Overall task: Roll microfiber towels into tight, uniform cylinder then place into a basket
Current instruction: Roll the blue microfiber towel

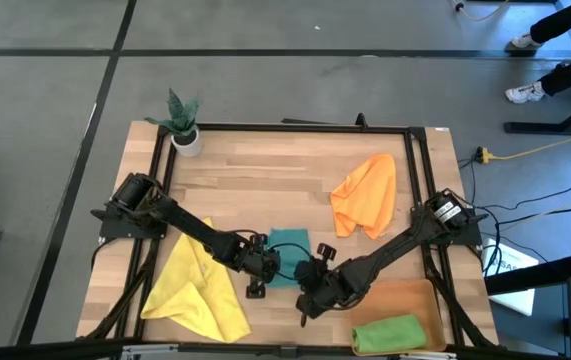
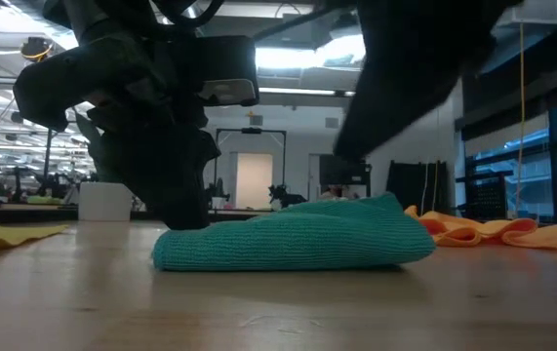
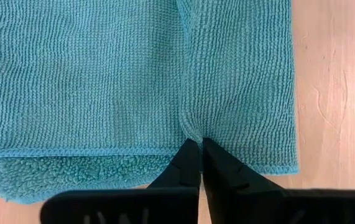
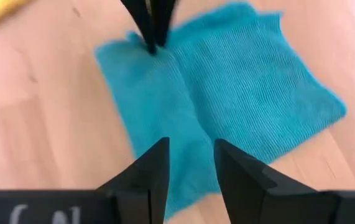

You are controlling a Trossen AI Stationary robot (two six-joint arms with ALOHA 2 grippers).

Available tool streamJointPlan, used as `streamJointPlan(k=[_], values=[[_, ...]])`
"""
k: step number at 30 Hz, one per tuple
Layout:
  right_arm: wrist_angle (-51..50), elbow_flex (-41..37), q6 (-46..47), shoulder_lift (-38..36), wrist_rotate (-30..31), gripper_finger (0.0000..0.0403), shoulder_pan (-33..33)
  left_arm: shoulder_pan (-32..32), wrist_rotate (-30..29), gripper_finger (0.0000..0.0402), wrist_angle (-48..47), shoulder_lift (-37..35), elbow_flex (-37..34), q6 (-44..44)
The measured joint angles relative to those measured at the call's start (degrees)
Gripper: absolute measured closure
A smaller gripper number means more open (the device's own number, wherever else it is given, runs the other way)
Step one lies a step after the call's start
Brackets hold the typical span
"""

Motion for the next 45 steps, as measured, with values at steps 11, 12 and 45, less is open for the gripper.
streamJointPlan(k=[11, 12, 45], values=[[21.1, -8.7, -14.8, 0.0, 2.0, 0.0275, 0.0, 0.0, 0.0, 0.0401, 0.0, 0.0, 0.0, 0.0], [22.6, -9.8, -16.2, 0.0, 2.0, 0.0275, -0.3, 0.0, 0.0, 0.0401, 0.0, 0.0, 0.0, -0.1], [41.2, -24.0, -19.3, -0.2, -3.0, 0.0275, -2.3, -1.2, -3.5, 0.032, 3.1, 0.3, -0.2, 0.8]])
